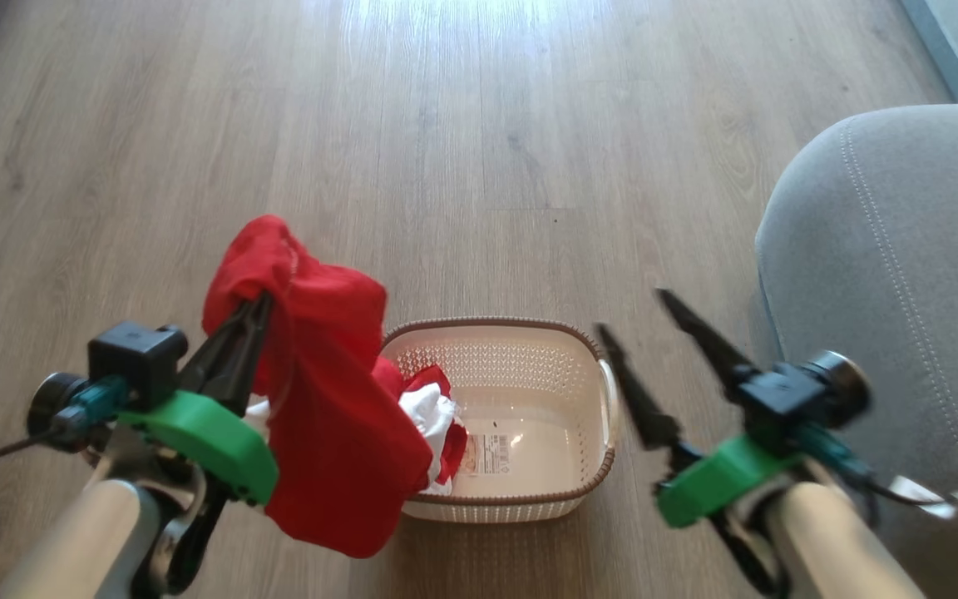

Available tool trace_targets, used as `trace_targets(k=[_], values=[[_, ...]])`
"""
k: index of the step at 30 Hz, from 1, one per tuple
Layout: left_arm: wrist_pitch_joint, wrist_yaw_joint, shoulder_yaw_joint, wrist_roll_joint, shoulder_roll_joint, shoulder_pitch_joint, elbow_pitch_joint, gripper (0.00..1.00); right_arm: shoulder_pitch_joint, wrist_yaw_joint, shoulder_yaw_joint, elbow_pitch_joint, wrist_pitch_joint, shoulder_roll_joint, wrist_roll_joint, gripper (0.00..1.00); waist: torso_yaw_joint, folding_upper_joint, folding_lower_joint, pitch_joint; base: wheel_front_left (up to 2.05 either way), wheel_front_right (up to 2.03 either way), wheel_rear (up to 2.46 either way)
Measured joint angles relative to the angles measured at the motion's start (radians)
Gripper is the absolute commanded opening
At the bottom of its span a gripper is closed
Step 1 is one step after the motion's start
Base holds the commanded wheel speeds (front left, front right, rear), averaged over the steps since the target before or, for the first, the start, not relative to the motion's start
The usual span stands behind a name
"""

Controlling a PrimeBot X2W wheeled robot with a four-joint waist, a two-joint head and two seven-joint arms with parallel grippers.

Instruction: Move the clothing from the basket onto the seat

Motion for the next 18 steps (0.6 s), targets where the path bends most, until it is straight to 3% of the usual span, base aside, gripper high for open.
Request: trace_targets(k=[5, 10, 18], values=[[0.034, -0.012, -0.052, 0.019, -0.014, -0.056, -0.025, 0.0, -0.104, 0.0, 0.178, 0.037, 0.021, 0.001, 0.047, 1.0, 0.02, 0.0, 0.0, 0.003, 0.0, 0.0, 0.0], [0.044, -0.048, -0.114, 0.026, -0.069, -0.115, -0.021, 0.0, -0.182, 0.0, 0.317, 0.096, 0.022, 0.007, 0.087, 1.0, 0.048, 0.0, 0.0, 0.004, 0.0, 0.0, 0.0], [0.06, -0.091, -0.202, 0.042, -0.139, -0.166, -0.009, 0.0, -0.263, 0.0, 0.384, 0.195, 0.003, 0.026, 0.112, 1.0, 0.081, 0.0, 0.0001, 0.003, 0.0, 0.0, 0.0]])
